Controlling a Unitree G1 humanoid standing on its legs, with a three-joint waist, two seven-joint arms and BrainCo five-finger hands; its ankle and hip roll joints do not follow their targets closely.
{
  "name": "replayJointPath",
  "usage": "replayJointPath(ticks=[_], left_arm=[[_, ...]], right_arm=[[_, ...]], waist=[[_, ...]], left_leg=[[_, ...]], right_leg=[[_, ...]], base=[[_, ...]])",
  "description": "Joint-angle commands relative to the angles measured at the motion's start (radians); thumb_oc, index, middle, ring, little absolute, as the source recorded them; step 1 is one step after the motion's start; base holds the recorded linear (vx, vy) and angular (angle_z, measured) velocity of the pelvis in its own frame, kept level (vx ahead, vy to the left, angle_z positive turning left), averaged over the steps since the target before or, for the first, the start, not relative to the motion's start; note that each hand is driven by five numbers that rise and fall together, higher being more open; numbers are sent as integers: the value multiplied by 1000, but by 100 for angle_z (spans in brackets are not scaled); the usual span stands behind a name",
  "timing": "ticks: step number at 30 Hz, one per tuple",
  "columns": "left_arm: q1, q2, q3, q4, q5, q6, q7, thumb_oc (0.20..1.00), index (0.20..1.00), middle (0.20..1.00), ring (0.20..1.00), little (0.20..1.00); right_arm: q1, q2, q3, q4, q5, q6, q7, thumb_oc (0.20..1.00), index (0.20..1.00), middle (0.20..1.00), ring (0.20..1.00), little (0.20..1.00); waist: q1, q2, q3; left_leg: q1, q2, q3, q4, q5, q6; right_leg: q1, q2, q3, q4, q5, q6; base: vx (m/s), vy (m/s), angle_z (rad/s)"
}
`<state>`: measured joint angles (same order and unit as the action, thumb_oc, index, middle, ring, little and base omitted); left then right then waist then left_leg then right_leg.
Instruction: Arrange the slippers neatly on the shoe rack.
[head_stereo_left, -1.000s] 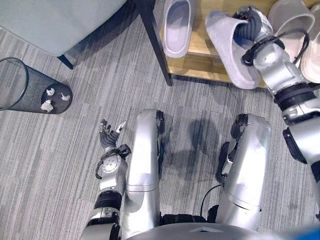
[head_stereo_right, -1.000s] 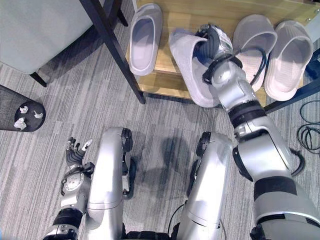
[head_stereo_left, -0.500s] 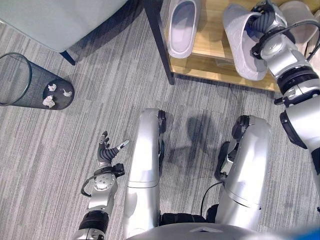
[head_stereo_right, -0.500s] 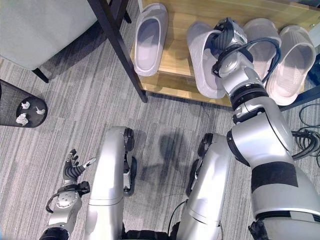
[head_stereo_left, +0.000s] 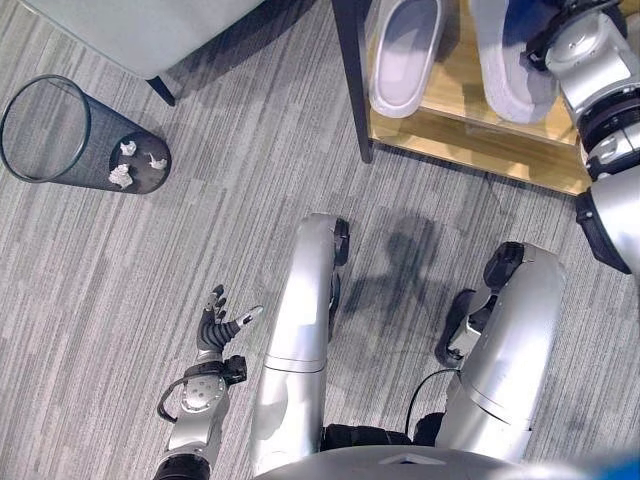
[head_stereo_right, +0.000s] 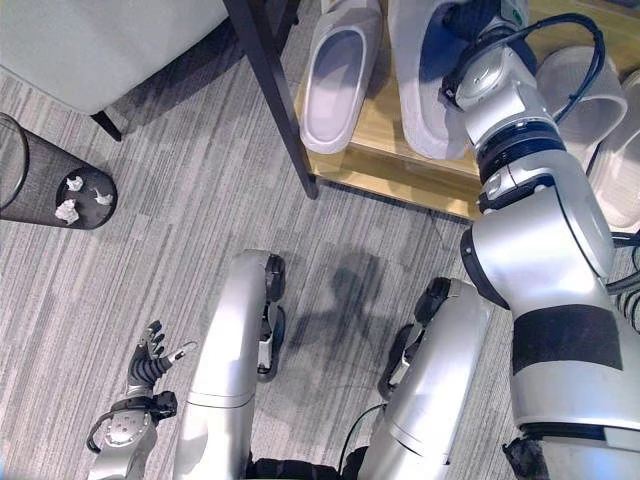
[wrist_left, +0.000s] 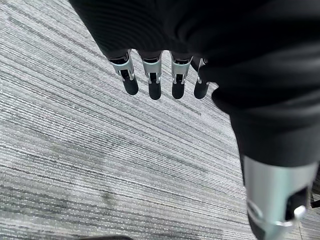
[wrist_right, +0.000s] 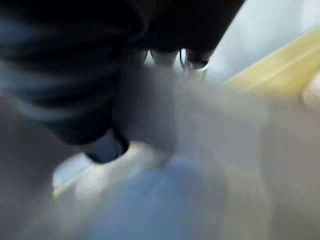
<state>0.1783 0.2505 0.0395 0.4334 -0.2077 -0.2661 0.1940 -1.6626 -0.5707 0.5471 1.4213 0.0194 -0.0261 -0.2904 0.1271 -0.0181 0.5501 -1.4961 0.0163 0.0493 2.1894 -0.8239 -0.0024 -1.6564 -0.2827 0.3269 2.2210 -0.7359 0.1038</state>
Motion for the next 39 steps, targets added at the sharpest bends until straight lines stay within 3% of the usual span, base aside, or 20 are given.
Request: replayJointPath(ticks=[1,7,18,39], left_arm=[[13,53,-9,-67,-24,-53,-19,1000,1000,1000,1000,1000],[6,124,-79,-70,54,-84,5,1000,1000,1000,1000,1000],[37,82,-108,5,69,-136,46,1000,1000,1000,1000,1000],[-25,21,-120,58,113,-109,123,1000,1000,1000,1000,1000]], right_arm=[[-141,-23,73,37,33,-9,-15,1000,1000,1000,1000,1000],[-89,-34,16,-8,63,-7,29,1000,1000,1000,1000,1000],[-6,26,-63,-40,57,-18,44,1000,1000,1000,1000,1000],[200,67,-124,-197,41,-22,118,1000,1000,1000,1000,1000]], waist=[[7,31,-30],[4,20,-30],[-15,2,-30],[-43,-4,-30]], left_leg=[[-74,50,-69,80,-49,99],[-74,55,-73,68,-49,93],[-74,64,-93,66,-49,84],[-74,68,-112,79,-47,81]], right_leg=[[86,-3,142,-35,173,-52],[86,-8,131,-41,173,-61],[86,20,121,-42,187,-72],[86,60,121,-28,203,-68]], base=[[-21,41,3],[-41,17,-1],[-43,6,-1],[-17,-1,-1]])
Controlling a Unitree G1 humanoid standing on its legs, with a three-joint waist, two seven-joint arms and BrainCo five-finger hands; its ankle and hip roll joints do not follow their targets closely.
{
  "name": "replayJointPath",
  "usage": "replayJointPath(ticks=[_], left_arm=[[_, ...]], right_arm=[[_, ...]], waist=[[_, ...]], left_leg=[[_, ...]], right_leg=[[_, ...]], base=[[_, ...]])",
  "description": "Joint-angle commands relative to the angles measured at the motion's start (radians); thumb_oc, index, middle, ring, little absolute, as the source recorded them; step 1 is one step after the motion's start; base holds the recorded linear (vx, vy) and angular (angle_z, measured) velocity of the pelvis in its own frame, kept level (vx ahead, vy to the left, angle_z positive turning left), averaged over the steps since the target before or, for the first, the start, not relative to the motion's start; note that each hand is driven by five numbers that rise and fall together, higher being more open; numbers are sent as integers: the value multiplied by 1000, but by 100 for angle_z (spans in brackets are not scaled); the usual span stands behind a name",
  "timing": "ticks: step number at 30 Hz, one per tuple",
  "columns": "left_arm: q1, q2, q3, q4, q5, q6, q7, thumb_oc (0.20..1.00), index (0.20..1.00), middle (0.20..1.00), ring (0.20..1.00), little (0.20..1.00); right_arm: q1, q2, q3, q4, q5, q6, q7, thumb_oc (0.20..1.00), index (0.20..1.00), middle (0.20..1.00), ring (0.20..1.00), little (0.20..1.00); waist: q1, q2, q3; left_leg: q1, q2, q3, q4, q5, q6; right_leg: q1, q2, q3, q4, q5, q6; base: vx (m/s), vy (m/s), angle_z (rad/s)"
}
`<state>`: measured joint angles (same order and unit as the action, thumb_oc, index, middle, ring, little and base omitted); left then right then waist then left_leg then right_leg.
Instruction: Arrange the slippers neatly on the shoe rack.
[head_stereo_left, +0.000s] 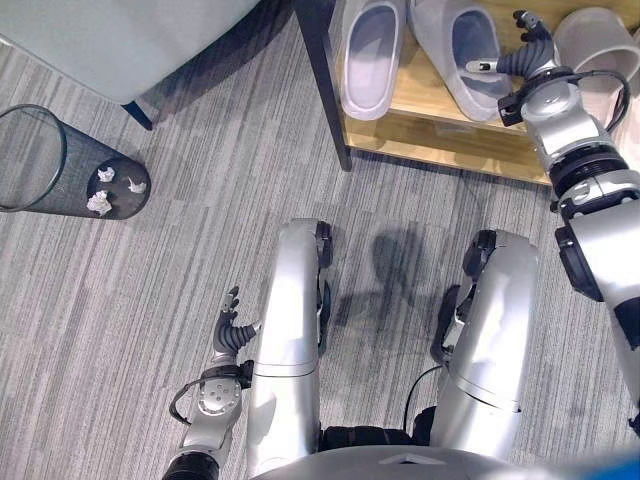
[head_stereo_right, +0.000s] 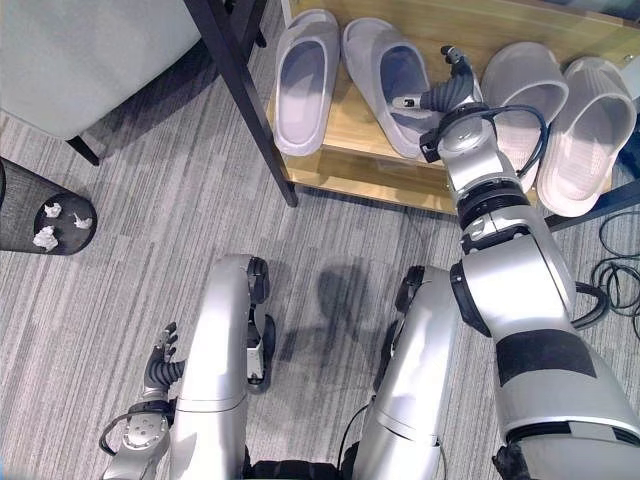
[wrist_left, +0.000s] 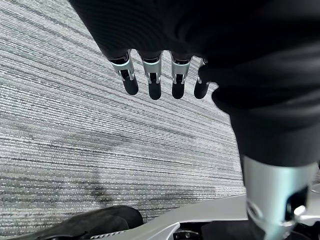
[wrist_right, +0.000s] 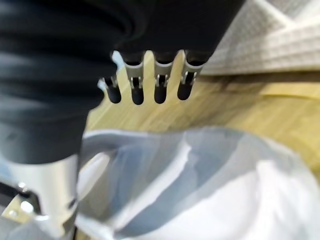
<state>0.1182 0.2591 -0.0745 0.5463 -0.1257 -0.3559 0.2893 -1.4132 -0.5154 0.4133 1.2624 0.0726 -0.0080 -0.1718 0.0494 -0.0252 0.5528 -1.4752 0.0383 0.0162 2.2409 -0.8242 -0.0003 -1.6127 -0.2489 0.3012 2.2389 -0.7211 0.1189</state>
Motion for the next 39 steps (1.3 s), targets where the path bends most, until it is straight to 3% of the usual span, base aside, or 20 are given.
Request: replayJointPath(ticks=[1,22,39], left_arm=[[33,11,-6,-55,32,-18,29,1000,1000,1000,1000,1000],[-42,-48,-10,8,56,-12,88,1000,1000,1000,1000,1000],[-70,-65,-11,50,60,-10,96,1000,1000,1000,1000,1000]], right_arm=[[-47,14,11,-42,-16,-37,5,1000,1000,1000,1000,1000],[180,124,-176,-350,-79,-17,-44,1000,1000,1000,1000,1000],[314,124,-247,-612,-77,-12,-27,1000,1000,1000,1000,1000]], waist=[[34,3,-33],[11,12,-33],[5,6,-33]], left_leg=[[-95,46,-79,28,-47,80],[-95,56,-70,27,-38,89],[-95,57,-69,35,-43,91]], right_leg=[[43,26,147,-47,188,-83],[43,51,159,-48,211,-78],[43,60,167,-37,218,-75]], base=[[0,0,0],[0,3,-1],[0,0,0]])
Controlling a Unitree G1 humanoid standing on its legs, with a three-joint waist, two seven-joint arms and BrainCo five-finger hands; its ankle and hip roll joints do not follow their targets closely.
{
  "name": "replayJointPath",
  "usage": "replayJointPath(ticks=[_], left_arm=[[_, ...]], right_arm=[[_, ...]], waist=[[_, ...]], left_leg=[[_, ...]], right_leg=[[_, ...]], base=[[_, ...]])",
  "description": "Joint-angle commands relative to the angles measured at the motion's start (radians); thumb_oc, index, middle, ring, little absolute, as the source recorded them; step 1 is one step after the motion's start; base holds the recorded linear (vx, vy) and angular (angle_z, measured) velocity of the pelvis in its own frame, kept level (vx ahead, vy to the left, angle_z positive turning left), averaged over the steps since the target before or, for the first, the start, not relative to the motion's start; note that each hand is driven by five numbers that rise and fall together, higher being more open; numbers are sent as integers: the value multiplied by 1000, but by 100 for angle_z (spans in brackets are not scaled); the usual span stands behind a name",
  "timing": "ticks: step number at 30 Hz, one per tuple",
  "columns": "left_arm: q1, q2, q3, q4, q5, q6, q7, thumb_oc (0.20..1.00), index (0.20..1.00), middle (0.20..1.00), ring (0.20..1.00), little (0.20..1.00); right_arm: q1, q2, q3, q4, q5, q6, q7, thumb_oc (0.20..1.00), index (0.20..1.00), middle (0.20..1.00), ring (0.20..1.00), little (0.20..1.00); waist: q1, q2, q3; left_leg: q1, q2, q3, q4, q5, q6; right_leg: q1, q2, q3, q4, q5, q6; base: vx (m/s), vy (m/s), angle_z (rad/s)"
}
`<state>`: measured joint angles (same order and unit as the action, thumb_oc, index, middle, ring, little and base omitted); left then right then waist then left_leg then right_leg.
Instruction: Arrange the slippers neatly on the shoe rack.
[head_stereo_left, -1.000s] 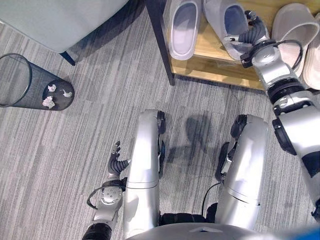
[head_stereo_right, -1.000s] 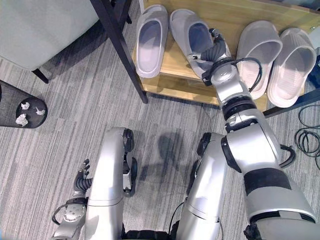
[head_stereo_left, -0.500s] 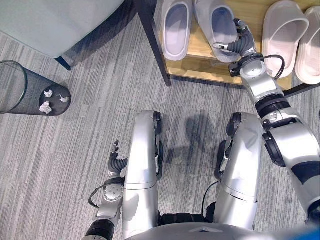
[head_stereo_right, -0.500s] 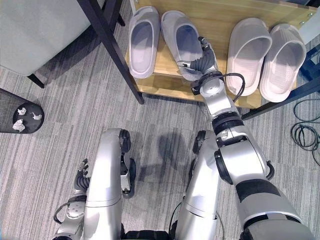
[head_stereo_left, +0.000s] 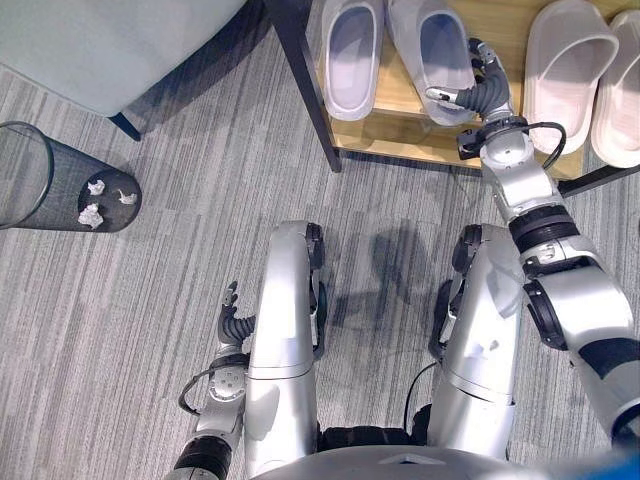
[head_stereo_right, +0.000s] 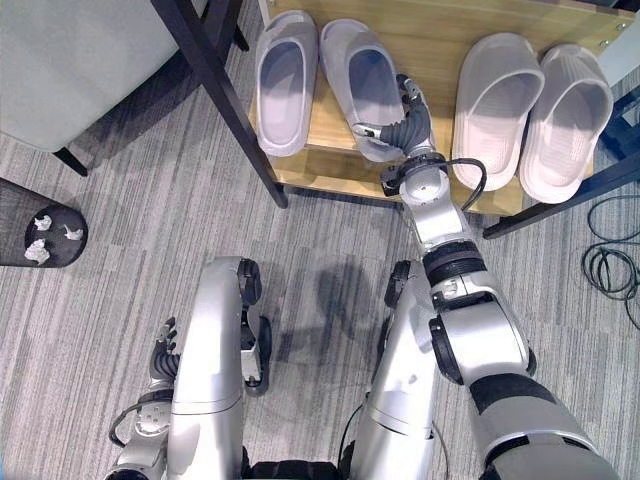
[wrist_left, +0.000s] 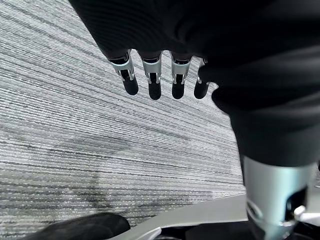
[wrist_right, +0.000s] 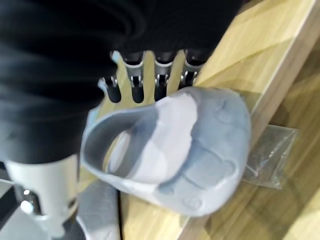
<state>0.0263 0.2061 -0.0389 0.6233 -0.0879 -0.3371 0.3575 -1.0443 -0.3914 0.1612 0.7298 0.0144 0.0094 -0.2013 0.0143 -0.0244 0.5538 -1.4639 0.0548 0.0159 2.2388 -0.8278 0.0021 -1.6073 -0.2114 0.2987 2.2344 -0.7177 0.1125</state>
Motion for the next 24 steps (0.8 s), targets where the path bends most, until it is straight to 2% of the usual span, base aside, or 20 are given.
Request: replayJointPath(ticks=[1,13,24], left_arm=[[20,-13,-46,-26,23,-29,29,1000,1000,1000,1000,1000],[0,-22,-44,5,28,-31,34,1000,1000,1000,1000,1000],[-17,-24,-42,30,37,-40,27,1000,1000,1000,1000,1000]], right_arm=[[-45,0,1,-90,-19,-27,6,1000,1000,1000,1000,1000],[39,23,-26,-202,-40,5,46,1000,1000,1000,1000,1000],[74,83,-3,-276,-62,22,112,1000,1000,1000,1000,1000]], waist=[[40,6,-34],[39,8,-34],[44,5,-34]], left_leg=[[-106,40,-68,37,-40,89],[-106,40,-67,36,-39,91],[-106,35,-67,28,-34,91]], right_leg=[[37,24,169,-33,215,-69],[37,27,171,-30,219,-67],[37,33,172,-32,223,-66]], base=[[0,0,0],[0,0,0],[0,-1,-1]])
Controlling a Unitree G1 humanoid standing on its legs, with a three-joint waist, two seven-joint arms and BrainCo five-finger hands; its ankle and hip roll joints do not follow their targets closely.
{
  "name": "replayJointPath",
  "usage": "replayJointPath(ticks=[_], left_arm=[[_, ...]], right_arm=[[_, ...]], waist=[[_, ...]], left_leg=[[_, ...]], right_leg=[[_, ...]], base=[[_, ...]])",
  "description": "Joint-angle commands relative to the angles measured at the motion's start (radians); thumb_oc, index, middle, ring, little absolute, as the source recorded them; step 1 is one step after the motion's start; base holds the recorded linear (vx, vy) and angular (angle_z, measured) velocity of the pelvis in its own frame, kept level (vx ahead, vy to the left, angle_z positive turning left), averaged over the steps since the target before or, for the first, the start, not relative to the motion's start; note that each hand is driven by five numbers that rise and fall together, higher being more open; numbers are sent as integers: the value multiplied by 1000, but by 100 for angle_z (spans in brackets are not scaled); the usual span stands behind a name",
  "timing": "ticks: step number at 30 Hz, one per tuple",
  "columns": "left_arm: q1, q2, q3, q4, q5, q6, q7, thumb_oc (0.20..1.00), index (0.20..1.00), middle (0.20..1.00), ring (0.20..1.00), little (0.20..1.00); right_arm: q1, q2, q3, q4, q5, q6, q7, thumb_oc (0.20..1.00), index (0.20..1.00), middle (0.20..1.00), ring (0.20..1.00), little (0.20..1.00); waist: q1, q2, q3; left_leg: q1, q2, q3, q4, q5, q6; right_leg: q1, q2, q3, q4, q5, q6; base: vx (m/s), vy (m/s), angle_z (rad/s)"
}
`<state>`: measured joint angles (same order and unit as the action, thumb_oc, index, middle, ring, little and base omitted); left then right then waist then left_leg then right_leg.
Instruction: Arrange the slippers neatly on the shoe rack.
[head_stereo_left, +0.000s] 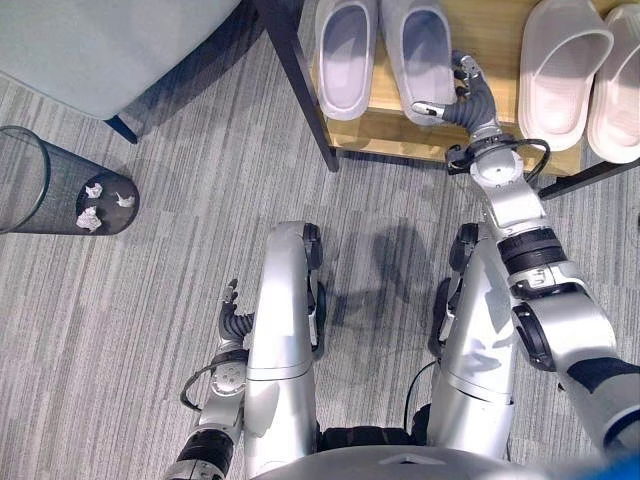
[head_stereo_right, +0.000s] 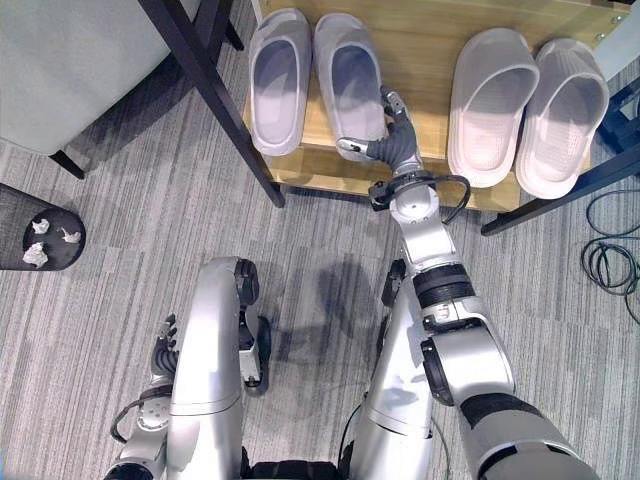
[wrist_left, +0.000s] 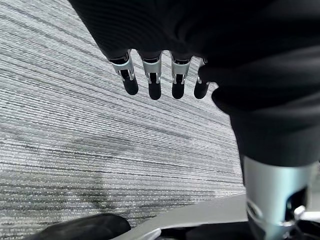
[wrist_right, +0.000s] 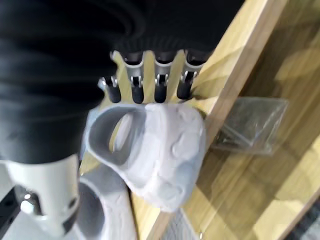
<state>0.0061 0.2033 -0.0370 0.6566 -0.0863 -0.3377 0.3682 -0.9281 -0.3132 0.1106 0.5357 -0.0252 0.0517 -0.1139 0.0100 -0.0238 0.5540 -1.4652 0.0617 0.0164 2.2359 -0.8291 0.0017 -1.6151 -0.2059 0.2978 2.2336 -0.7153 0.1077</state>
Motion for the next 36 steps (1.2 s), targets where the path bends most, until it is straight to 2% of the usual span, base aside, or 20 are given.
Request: replayJointPath(ticks=[1,11,16,19,23,26,27,28,33,36], left_arm=[[2,-23,-43,-2,32,-40,14,1000,1000,1000,1000,1000],[-4,-28,-38,22,33,-44,12,1000,1000,1000,1000,1000],[-5,-38,-39,29,41,-43,19,1000,1000,1000,1000,1000],[-9,-36,-38,33,47,-37,19,1000,1000,1000,1000,1000],[-5,-34,-38,27,55,-33,23,1000,1000,1000,1000,1000],[5,-32,-30,16,55,-30,19,1000,1000,1000,1000,1000],[11,-35,-16,12,53,-32,23,1000,1000,1000,1000,1000],[11,-36,-18,13,53,-32,23,1000,1000,1000,1000,1000],[-3,-52,-2,15,54,-44,35,1000,1000,1000,1000,1000],[-42,-58,10,22,42,-35,29,1000,1000,1000,1000,1000]], right_arm=[[-40,8,48,-98,-24,-14,33,1000,1000,1000,1000,1000],[13,-10,44,-164,-69,-3,68,1000,1000,1000,1000,1000],[77,-46,-18,-253,-99,-38,-15,1000,1000,1000,1000,1000],[103,-69,-76,-316,-117,-37,-76,1000,1000,1000,1000,1000],[138,-82,-106,-385,-113,-52,-91,1000,1000,1000,1000,1000],[177,-120,-110,-489,-118,-69,-88,1000,1000,1000,1000,1000],[224,-198,-114,-610,-187,-91,-112,1000,1000,1000,1000,1000],[227,-199,-116,-613,-187,-90,-112,1000,1000,1000,1000,1000],[358,-324,-184,-777,-263,-104,-153,1000,1000,1000,1000,1000],[481,-350,-254,-836,-241,-111,-148,1000,1000,1000,1000,1000]], waist=[[48,6,-34],[48,7,-34],[45,7,-34],[42,6,-34],[39,7,-34],[32,6,-34],[25,1,-34],[26,2,-34],[10,-9,-34],[-11,-7,-34]], left_leg=[[-105,27,-67,31,-32,91],[-105,26,-67,35,-37,94],[-105,25,-66,32,-38,95],[-105,28,-65,33,-37,94],[-105,28,-64,30,-35,96],[-105,30,-65,29,-33,95],[-105,30,-64,30,-36,96],[-105,30,-65,30,-36,96],[-105,33,-69,32,-43,95],[-105,34,-79,31,-36,89]], right_leg=[[45,28,172,-31,220,-61],[45,29,172,-29,218,-60],[45,29,175,-27,220,-62],[45,32,177,-26,224,-61],[45,33,176,-28,225,-59],[45,32,174,-26,225,-60],[45,33,174,-28,224,-60],[45,33,173,-28,224,-60],[45,34,163,-40,229,-56],[58,39,151,-51,229,-52]], base=[[0,0,0],[0,0,0],[0,0,0],[0,0,0],[-7,2,-3],[0,0,0],[0,0,0],[0,0,0],[-7,11,-1],[-5,6,-7]])
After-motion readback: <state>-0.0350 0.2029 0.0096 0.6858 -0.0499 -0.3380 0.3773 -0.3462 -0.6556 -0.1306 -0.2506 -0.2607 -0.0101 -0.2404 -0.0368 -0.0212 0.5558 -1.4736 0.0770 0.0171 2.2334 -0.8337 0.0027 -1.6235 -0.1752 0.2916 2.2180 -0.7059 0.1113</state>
